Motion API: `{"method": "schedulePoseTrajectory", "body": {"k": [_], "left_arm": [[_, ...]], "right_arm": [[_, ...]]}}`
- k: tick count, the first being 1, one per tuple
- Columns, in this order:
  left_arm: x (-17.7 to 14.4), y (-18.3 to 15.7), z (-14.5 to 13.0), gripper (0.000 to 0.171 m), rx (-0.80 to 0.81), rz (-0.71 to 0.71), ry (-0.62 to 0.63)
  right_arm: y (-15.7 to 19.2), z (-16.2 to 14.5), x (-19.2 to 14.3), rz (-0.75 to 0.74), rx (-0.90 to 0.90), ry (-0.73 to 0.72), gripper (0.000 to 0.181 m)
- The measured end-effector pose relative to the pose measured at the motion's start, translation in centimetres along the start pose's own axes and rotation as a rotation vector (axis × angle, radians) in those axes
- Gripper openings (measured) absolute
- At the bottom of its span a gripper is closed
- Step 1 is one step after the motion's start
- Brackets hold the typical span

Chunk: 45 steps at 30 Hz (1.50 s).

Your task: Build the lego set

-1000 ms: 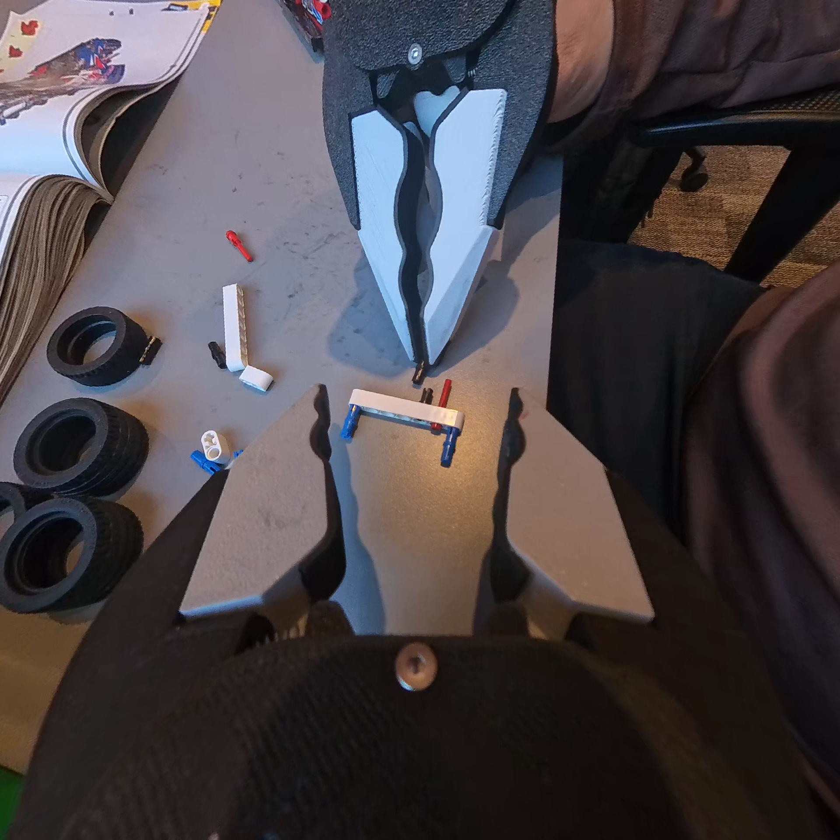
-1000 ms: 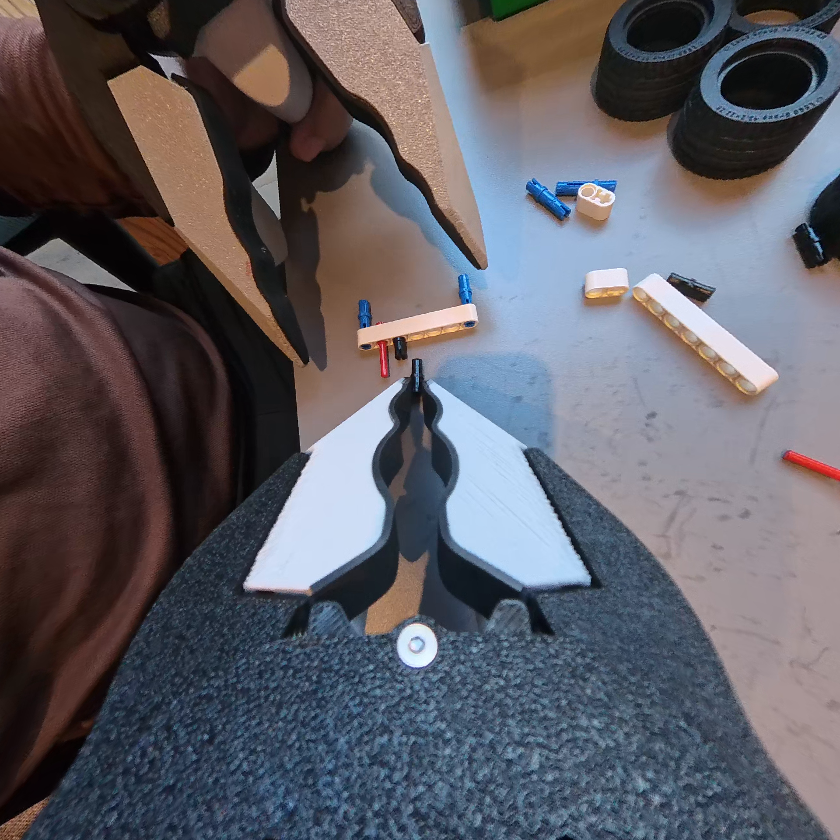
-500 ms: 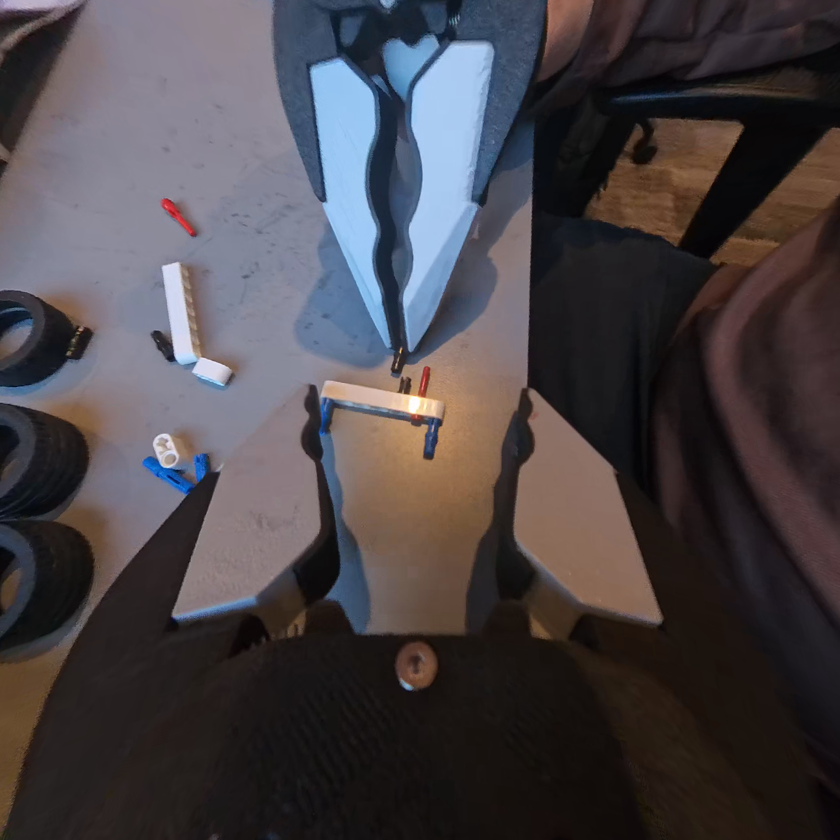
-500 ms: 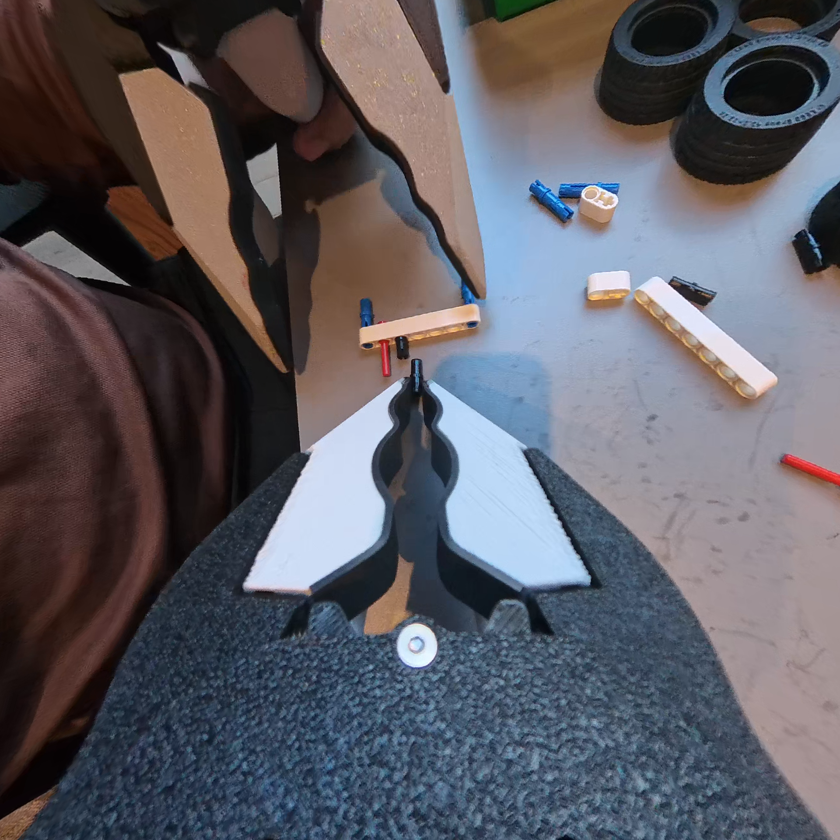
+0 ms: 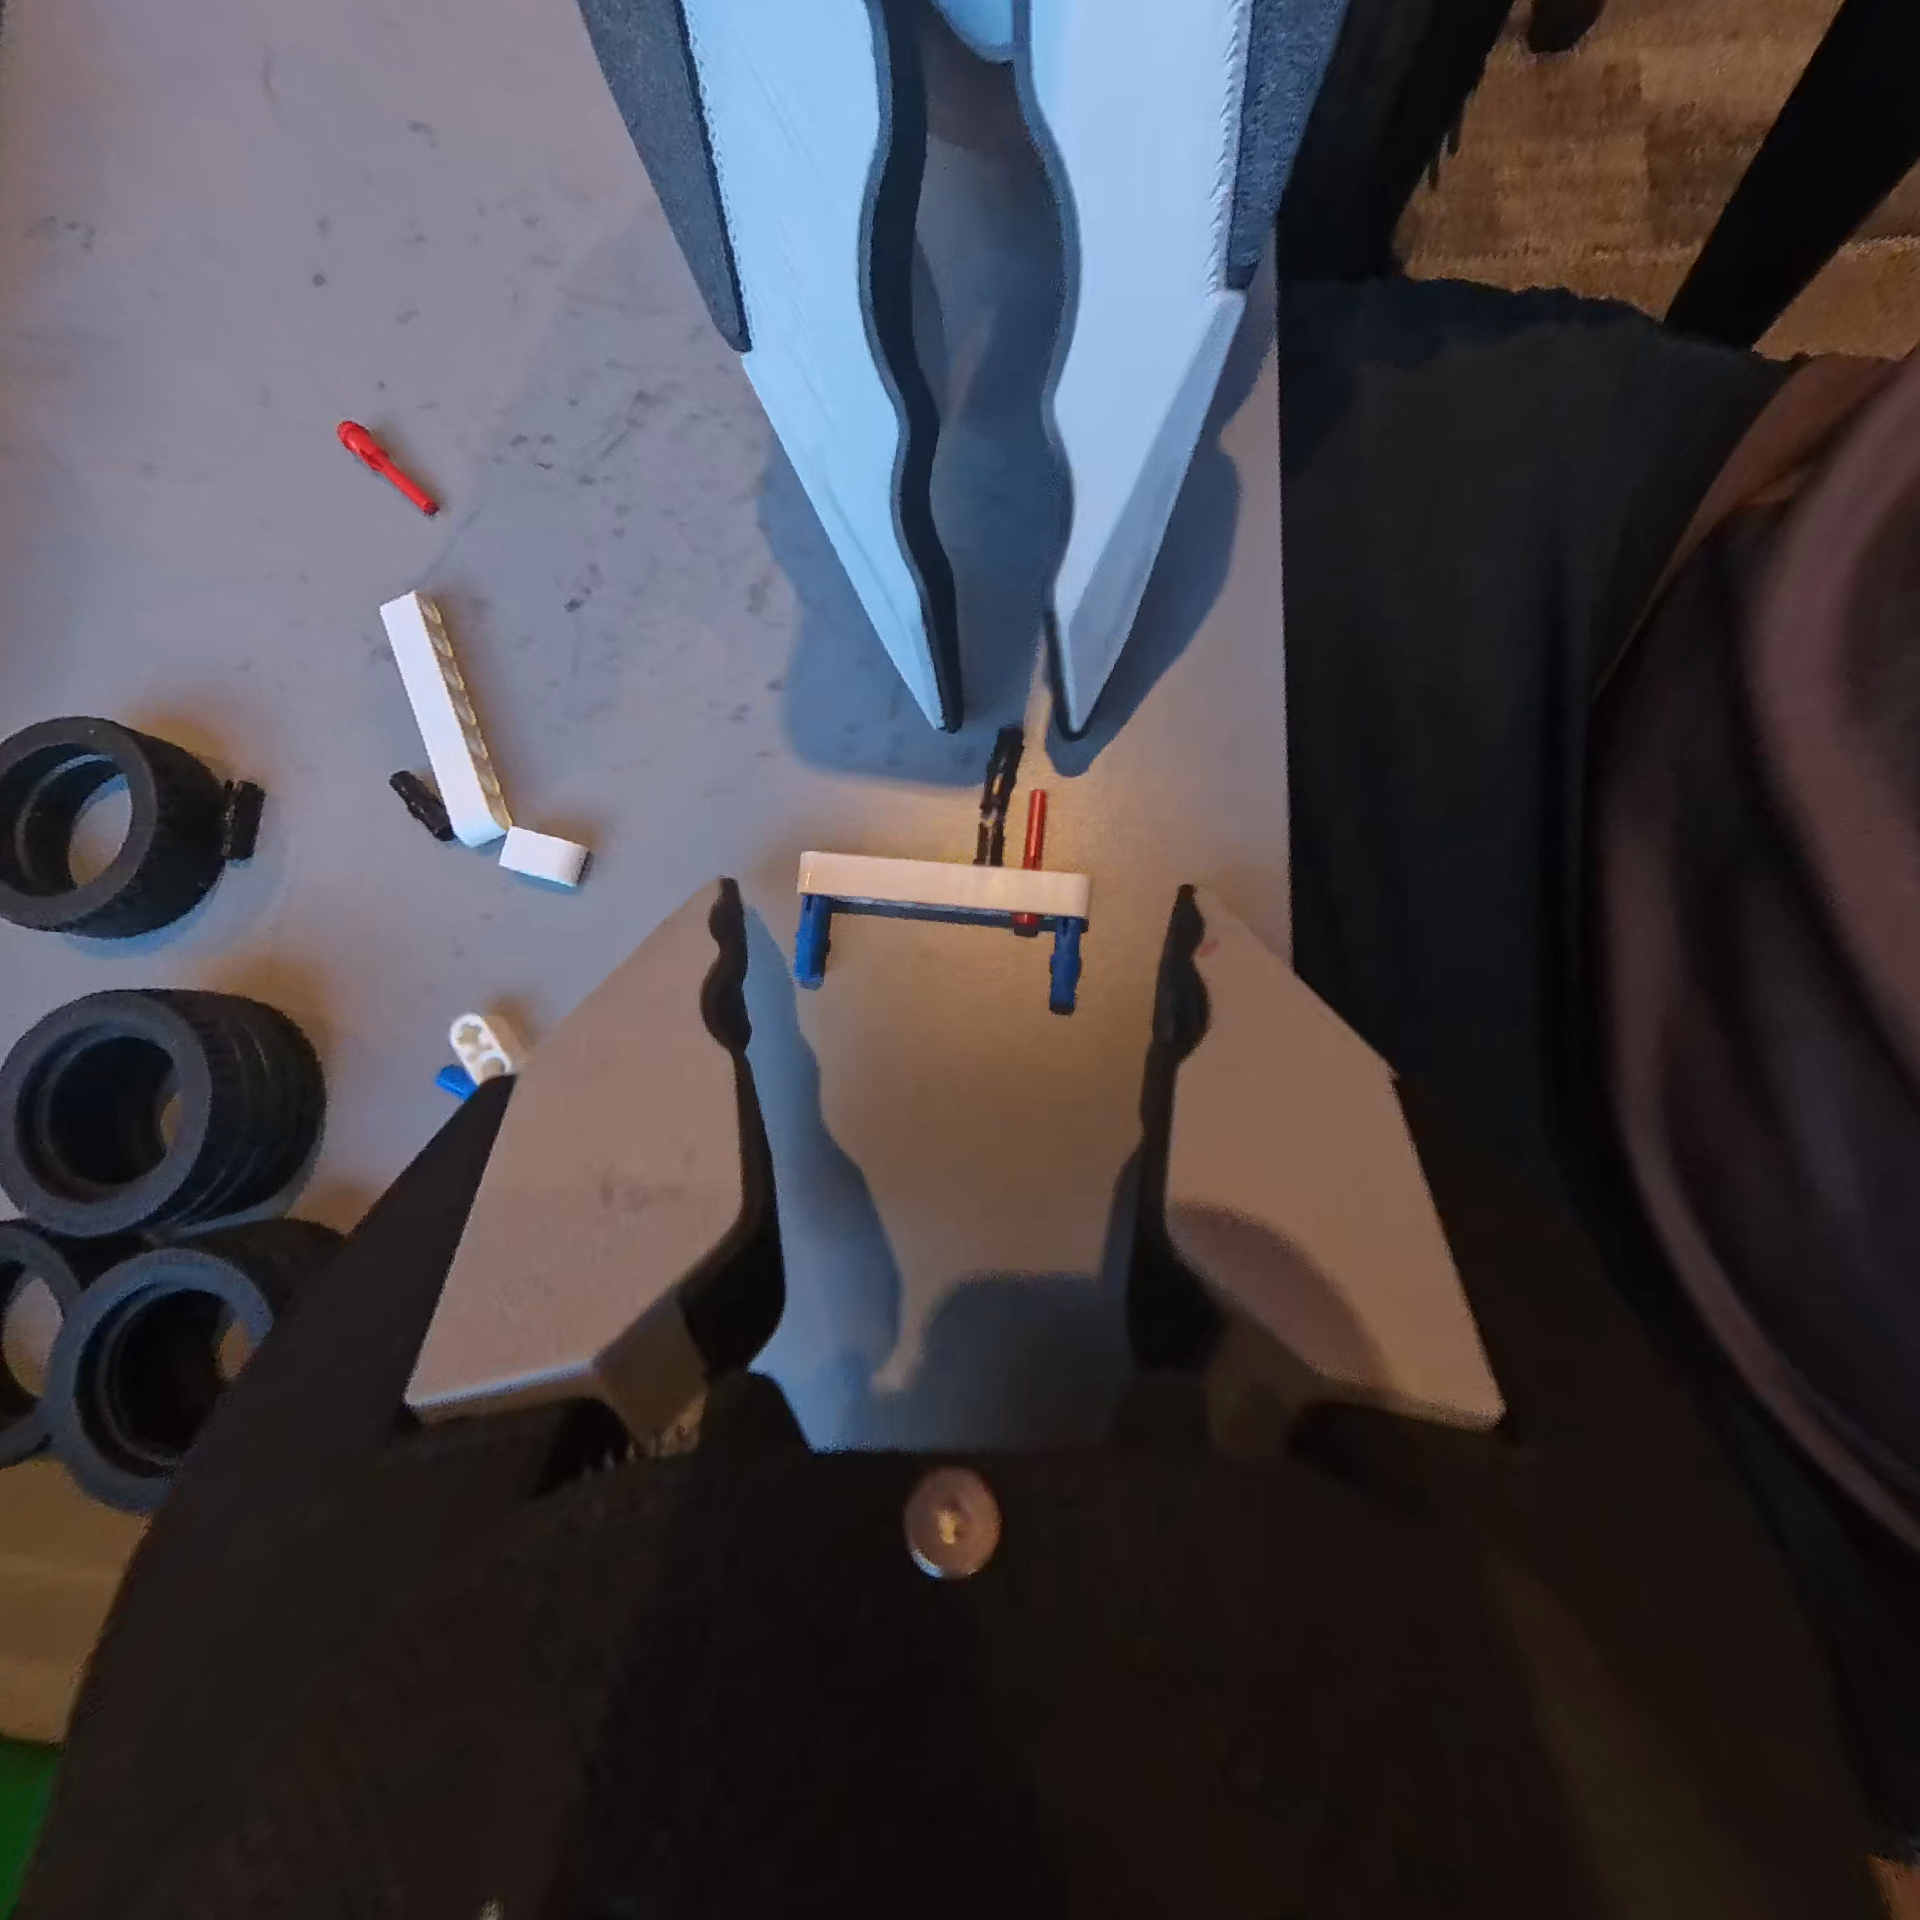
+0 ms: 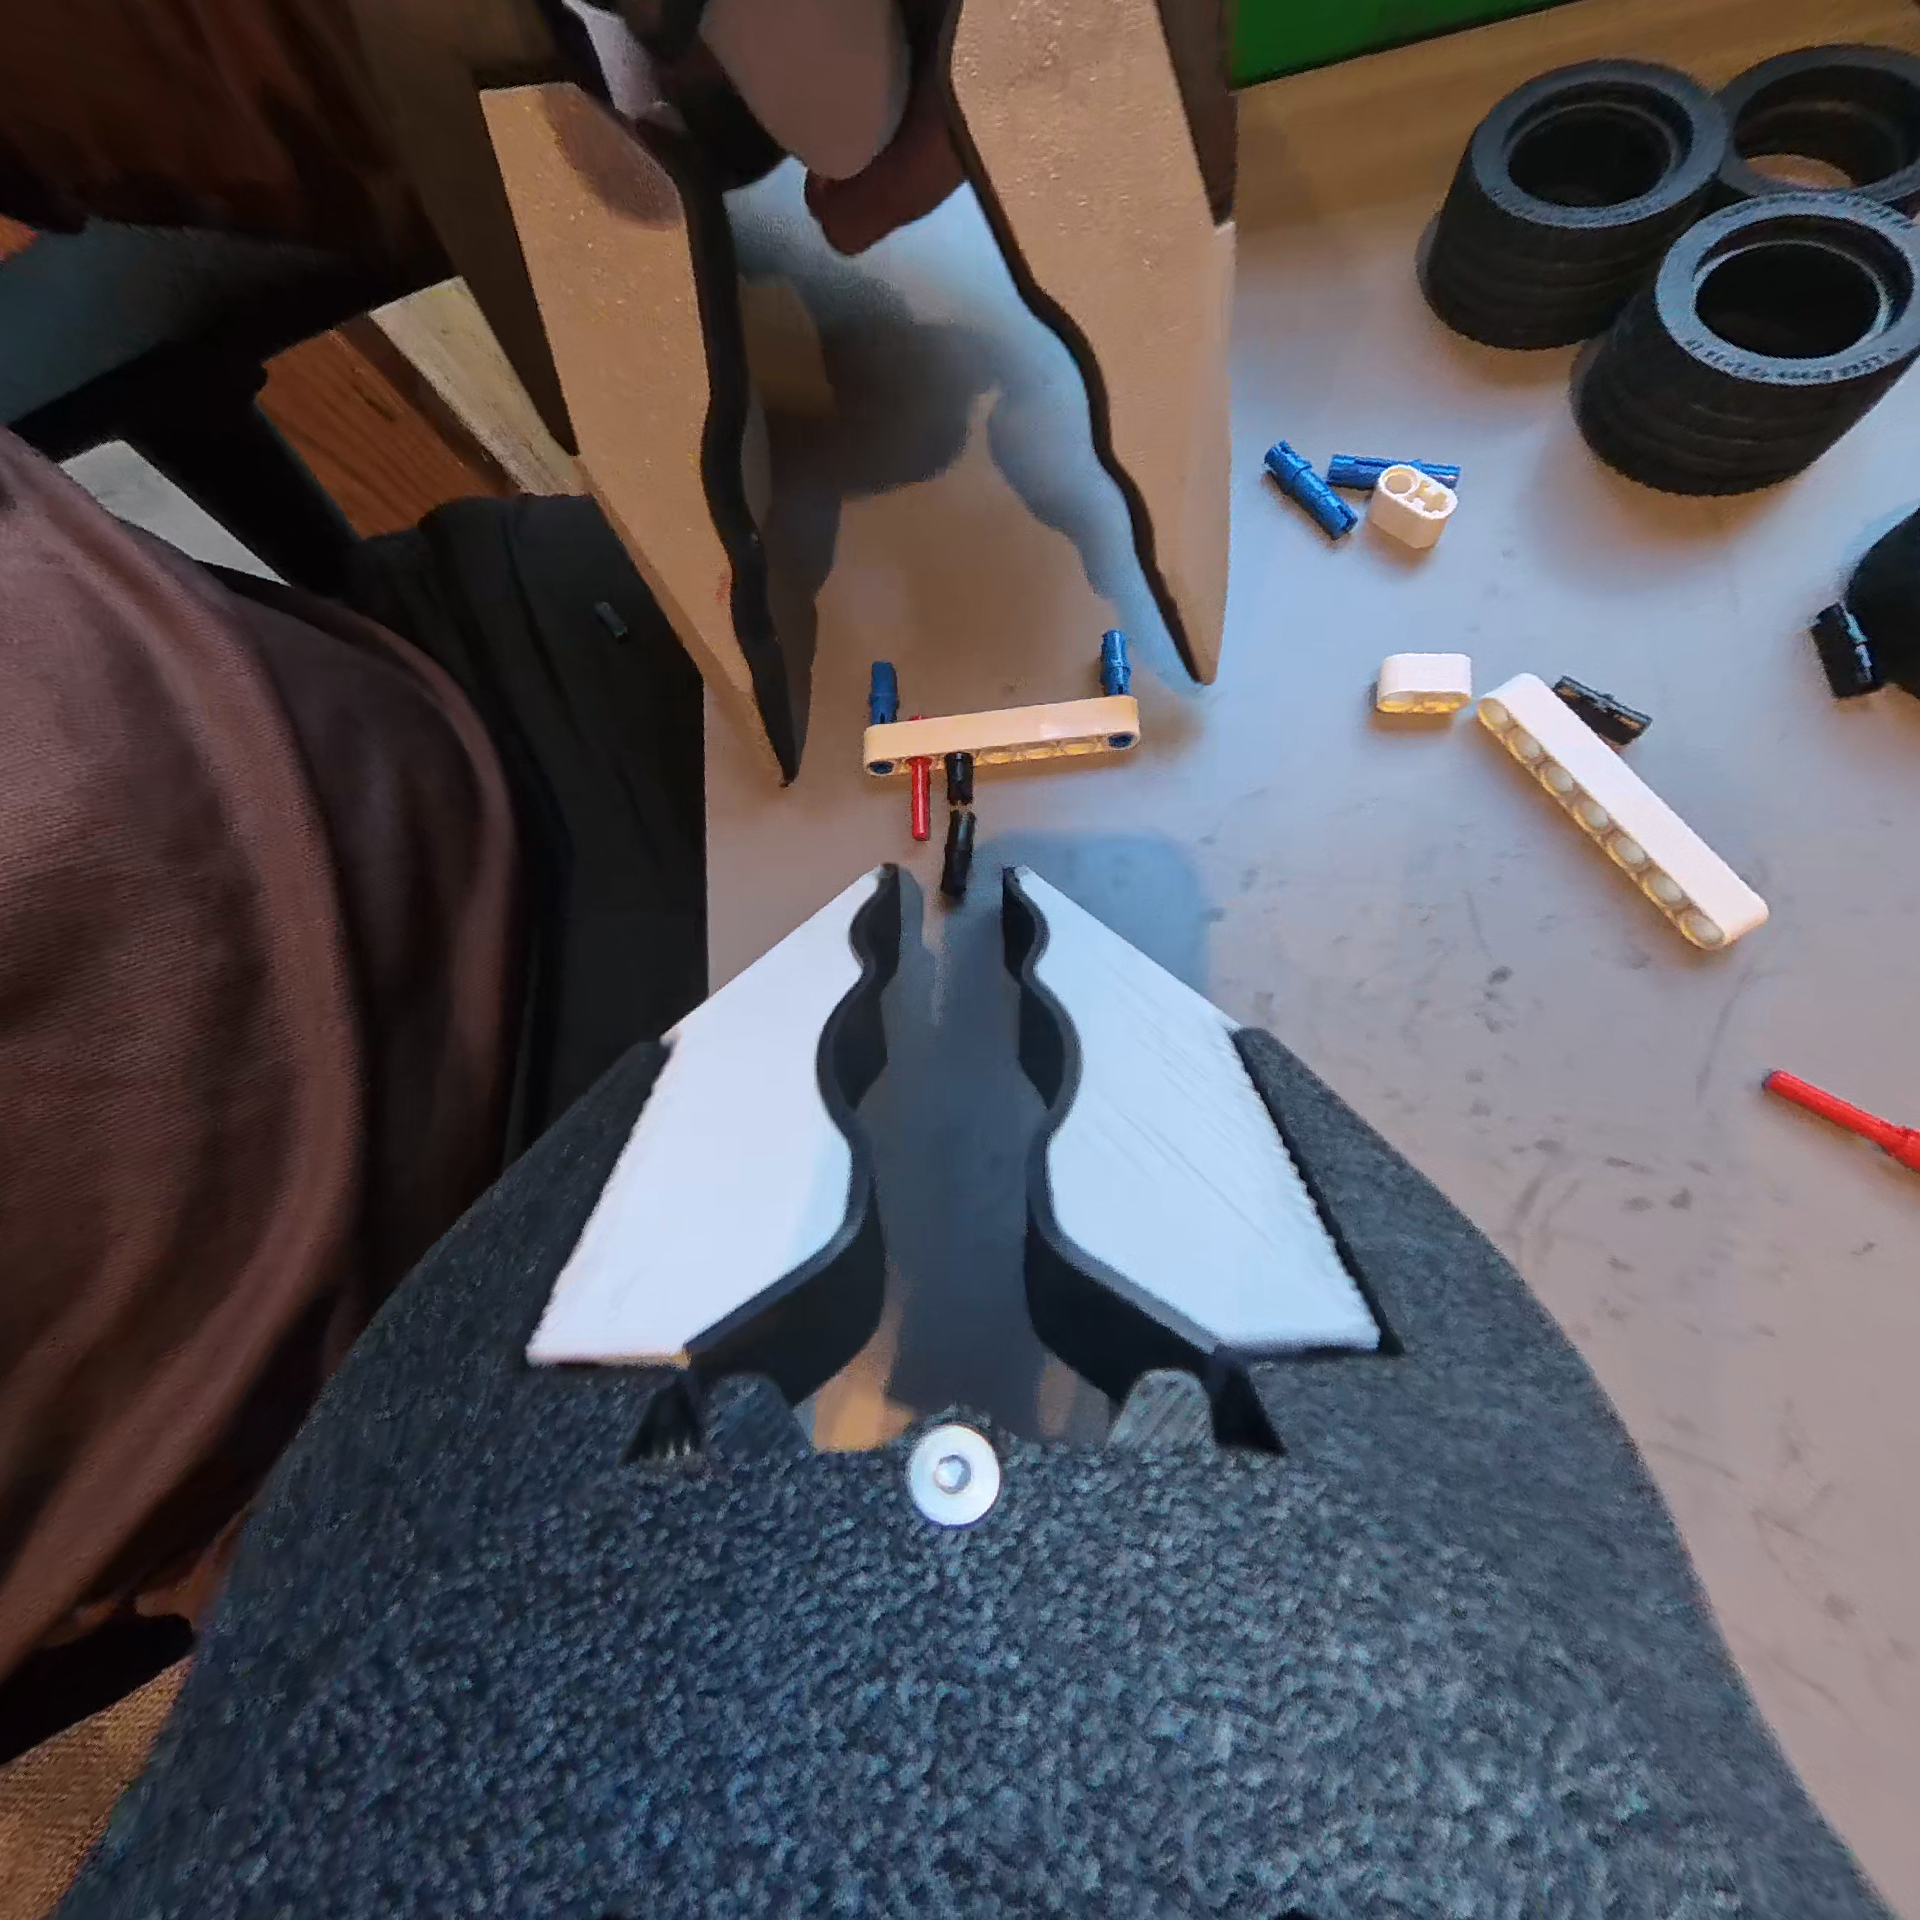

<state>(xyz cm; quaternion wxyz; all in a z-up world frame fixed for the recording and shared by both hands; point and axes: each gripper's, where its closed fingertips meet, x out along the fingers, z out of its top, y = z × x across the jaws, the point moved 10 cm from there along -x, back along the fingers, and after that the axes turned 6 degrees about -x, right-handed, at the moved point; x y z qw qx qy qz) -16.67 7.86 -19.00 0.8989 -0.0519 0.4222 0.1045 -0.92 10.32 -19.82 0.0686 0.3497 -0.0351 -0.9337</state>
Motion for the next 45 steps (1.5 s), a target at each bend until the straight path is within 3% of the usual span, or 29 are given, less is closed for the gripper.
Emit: {"method": "schedulePoseTrajectory", "body": {"k": [4, 8, 20, 45], "left_arm": [[-0.2, 0.4, 0.2, 0.076, 0.037, -0.003, 0.028], [-0.2, 0.7, 0.1, 0.068, 0.024, -0.053, 0.044], [0.1, 1.0, 0.1, 0.054, 0.001, -0.094, 0.025], [0.2, 0.1, 0.2, 0.054, -0.06, -0.04, 0.017]], "right_arm": [[0.1, 0.0, 0.0, -0.01, -0.017, 0.006, 0.019], [0.2, 0.0, 0.3, -0.06, -0.044, 0.033, 0.004], [-0.2, 0.4, 0.7, -0.078, 0.001, 0.031, 0.003], [0.8, 1.7, 1.0, -0.145, -0.022, 0.168, 0.0]]}}
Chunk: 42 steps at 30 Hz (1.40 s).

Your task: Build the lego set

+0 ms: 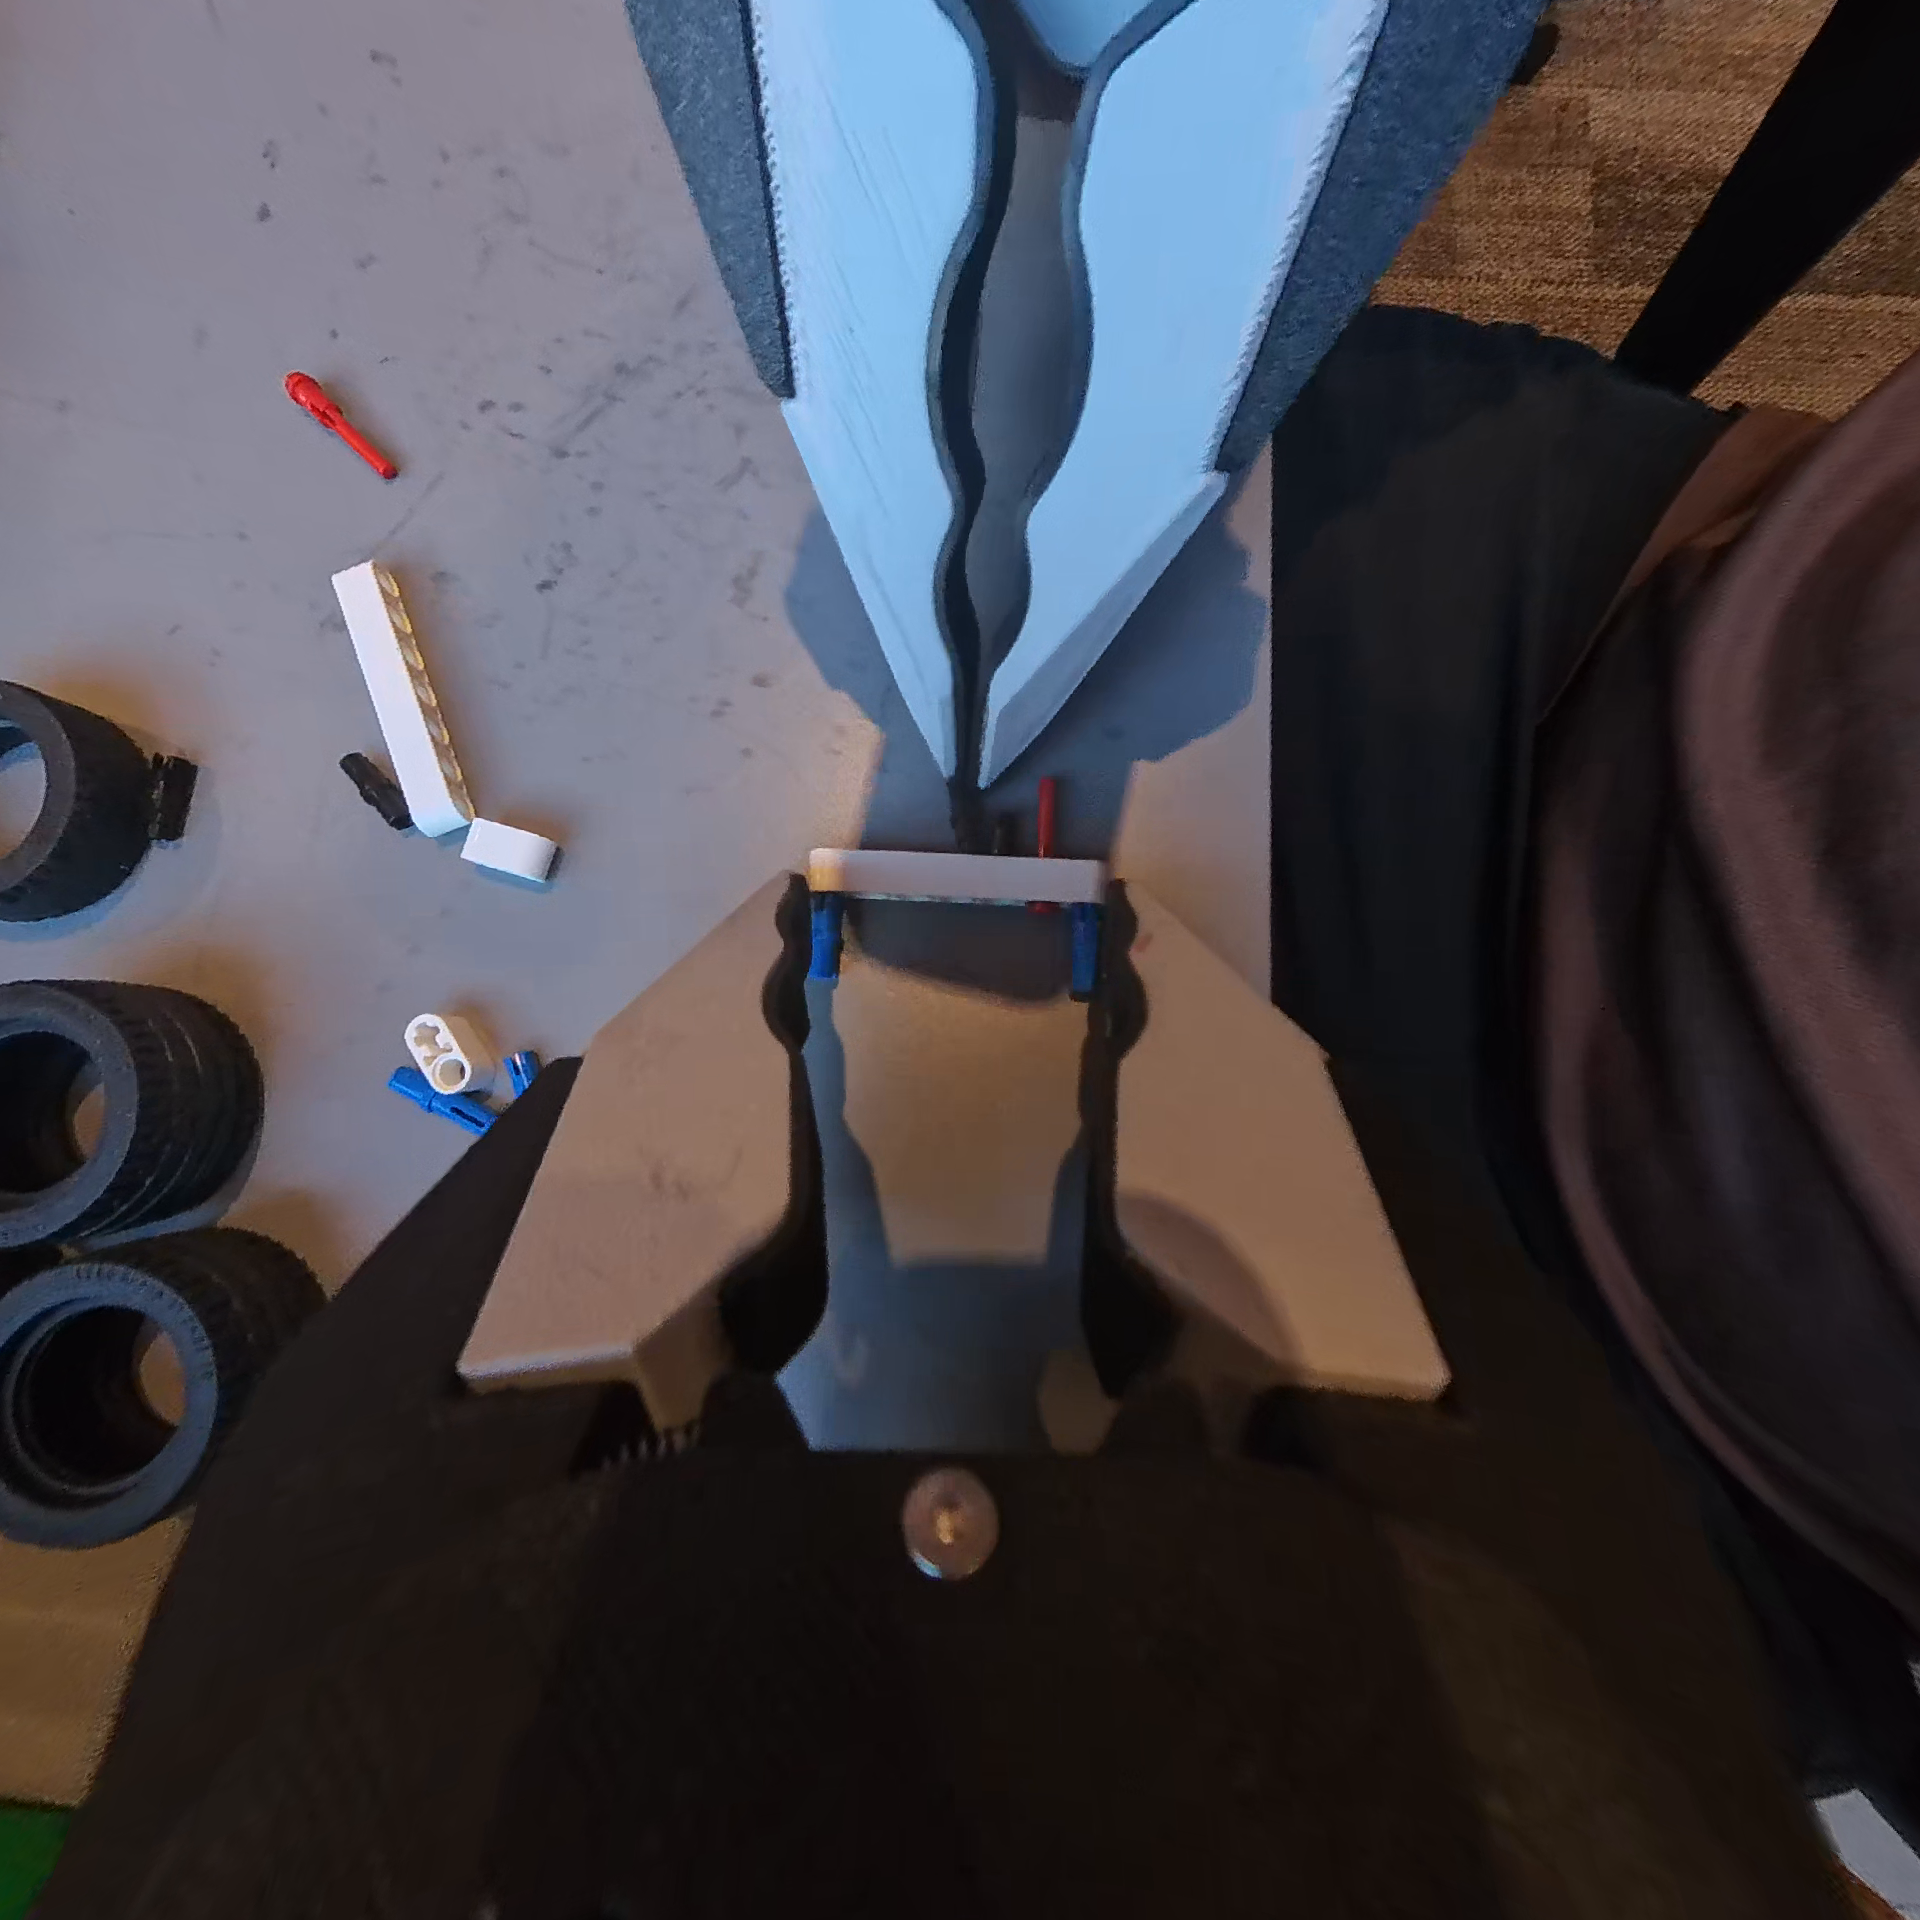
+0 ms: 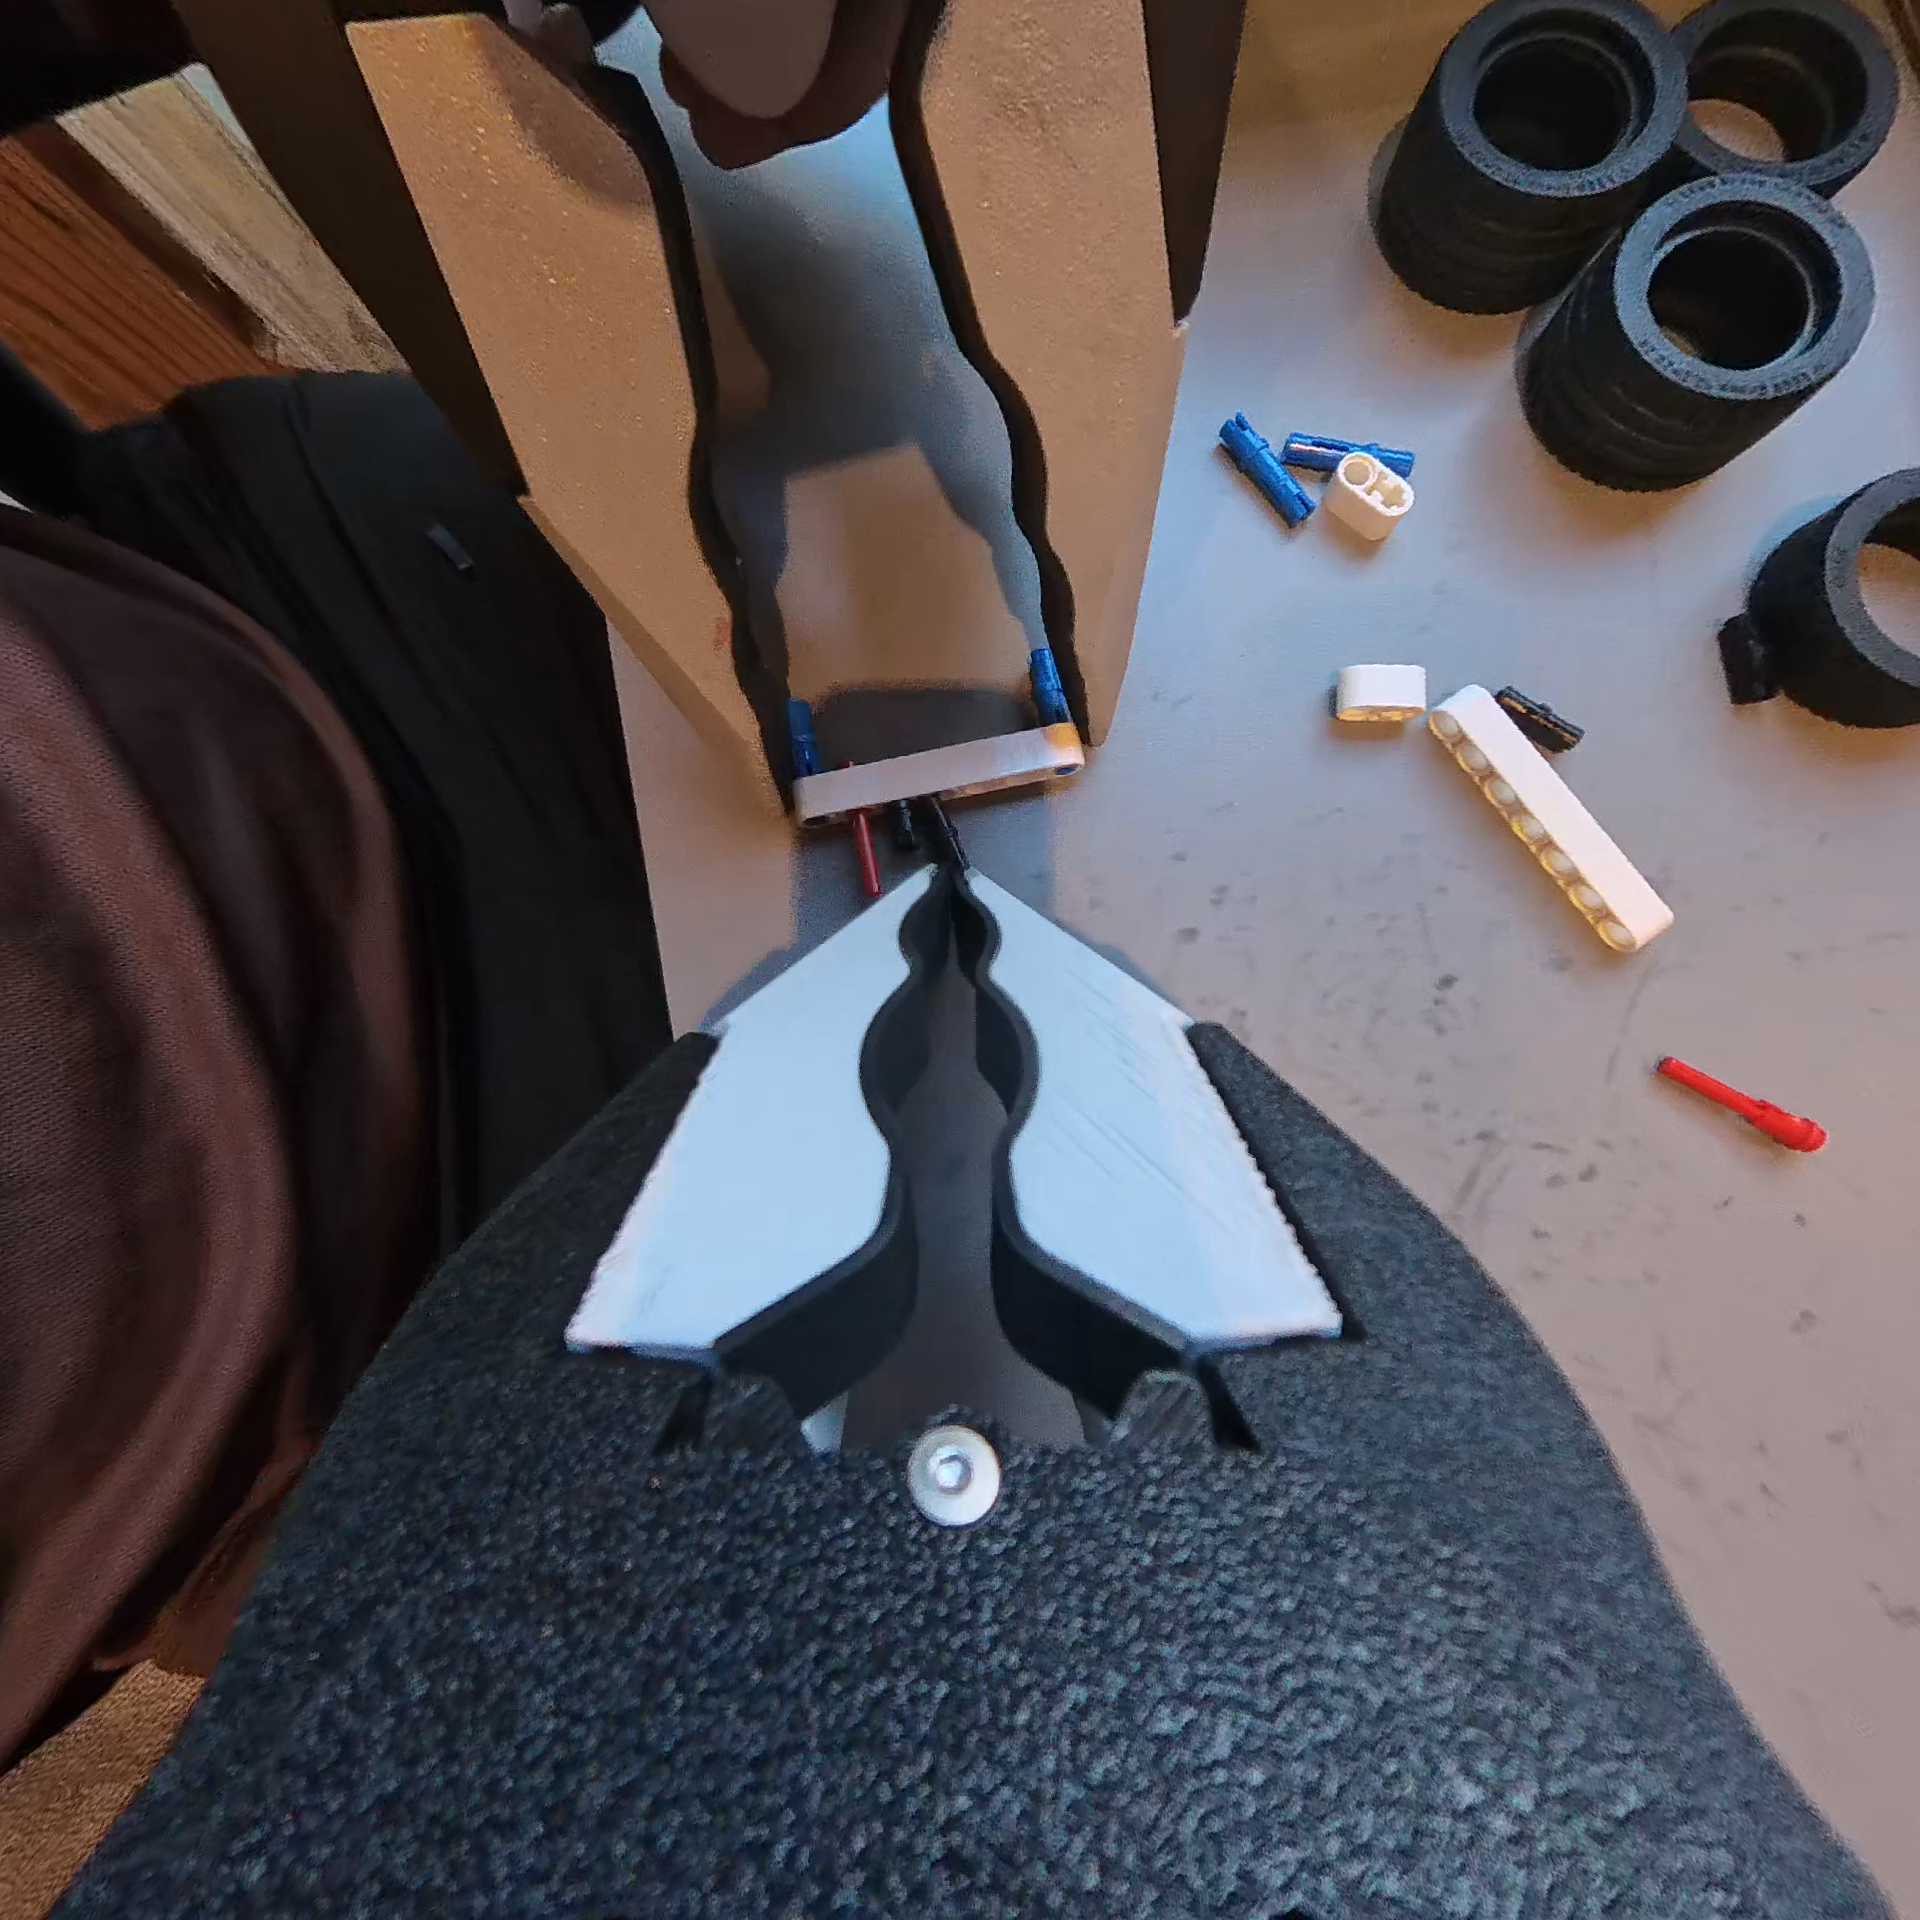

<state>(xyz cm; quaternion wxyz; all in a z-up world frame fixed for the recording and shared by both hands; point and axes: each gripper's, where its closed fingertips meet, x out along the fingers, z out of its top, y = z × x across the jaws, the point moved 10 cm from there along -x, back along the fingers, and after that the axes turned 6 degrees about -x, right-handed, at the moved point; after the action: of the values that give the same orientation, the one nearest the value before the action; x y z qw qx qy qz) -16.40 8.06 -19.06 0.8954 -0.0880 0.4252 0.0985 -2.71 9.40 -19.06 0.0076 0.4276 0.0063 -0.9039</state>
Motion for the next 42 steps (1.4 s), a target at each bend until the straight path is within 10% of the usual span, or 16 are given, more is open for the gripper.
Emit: {"method": "schedulePoseTrajectory", "body": {"k": [42], "left_arm": [[0.0, -0.1, -0.5, 0.054, -0.041, 0.019, -0.058]], "right_arm": [[-0.2, -1.7, -1.4, 0.047, -0.056, -0.05, 0.016]]}}
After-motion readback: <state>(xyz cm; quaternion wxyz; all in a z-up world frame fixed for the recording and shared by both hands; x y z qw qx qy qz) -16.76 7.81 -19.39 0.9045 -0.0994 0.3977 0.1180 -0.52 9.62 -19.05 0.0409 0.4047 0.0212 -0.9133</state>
